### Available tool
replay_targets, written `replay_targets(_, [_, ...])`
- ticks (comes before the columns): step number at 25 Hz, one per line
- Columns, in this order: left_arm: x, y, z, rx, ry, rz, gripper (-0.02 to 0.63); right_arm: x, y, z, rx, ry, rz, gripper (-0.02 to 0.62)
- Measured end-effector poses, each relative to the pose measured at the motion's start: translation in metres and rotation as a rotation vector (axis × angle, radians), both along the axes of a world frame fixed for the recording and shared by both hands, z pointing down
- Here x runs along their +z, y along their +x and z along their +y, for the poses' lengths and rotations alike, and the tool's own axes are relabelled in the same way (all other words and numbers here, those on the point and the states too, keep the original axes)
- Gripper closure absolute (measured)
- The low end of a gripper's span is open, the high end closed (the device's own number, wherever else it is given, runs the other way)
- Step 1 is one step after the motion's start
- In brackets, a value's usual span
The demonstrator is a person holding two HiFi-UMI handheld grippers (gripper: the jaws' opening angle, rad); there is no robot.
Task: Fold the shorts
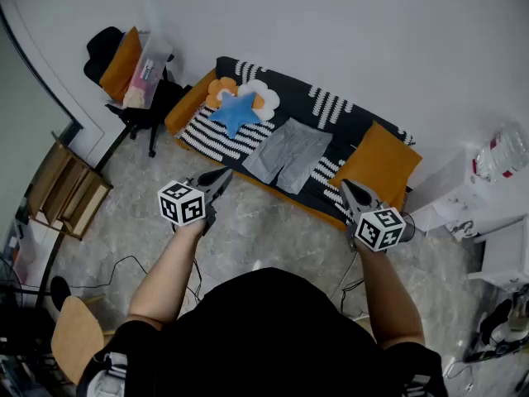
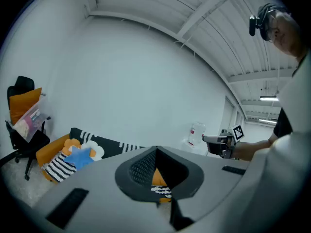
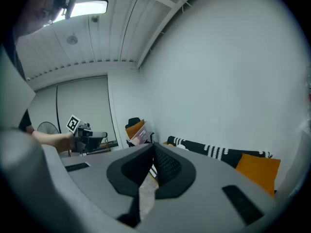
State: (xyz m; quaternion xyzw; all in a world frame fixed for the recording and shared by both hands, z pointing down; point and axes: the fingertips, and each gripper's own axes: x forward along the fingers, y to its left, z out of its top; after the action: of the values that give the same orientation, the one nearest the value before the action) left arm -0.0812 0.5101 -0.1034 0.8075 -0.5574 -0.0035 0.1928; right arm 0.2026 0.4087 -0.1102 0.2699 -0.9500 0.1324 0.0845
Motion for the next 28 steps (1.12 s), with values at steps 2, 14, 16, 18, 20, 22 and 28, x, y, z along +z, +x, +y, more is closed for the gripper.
replay_targets(2, [0.001, 0.006, -0.003, -0.011, 0.001, 0.002, 0.591, 0.003, 0.008, -0.008, 0.003, -0.003, -0.004, 0.592])
replay_targets(14, [0.005, 0.038, -0.025, -0.101, -0.014, -0.020, 0.591, 0.017, 0.049, -0.048, -0.030, -0.029, -0.015, 0.591])
replay_targets(16, [0.005, 0.040, -0.026, -0.107, -0.026, -0.026, 0.591, 0.017, 0.053, -0.053, -0.031, -0.032, -0.006, 0.588])
replay_targets(18, [0.005, 0.041, -0.028, -0.105, -0.036, -0.033, 0.591, 0.017, 0.056, -0.058, -0.030, -0.030, 0.001, 0.574])
replay_targets(20, [0.007, 0.043, -0.031, -0.100, -0.043, -0.045, 0.589, 0.018, 0.058, -0.061, -0.027, -0.031, 0.002, 0.553])
replay_targets(22, [0.010, 0.045, -0.036, -0.097, -0.048, -0.054, 0.589, 0.023, 0.061, -0.066, -0.017, -0.034, 0.006, 0.516])
replay_targets(28, [0.030, 0.036, -0.055, -0.104, -0.090, -0.050, 0.389, 0.044, 0.057, -0.079, 0.020, -0.034, 0.057, 0.354])
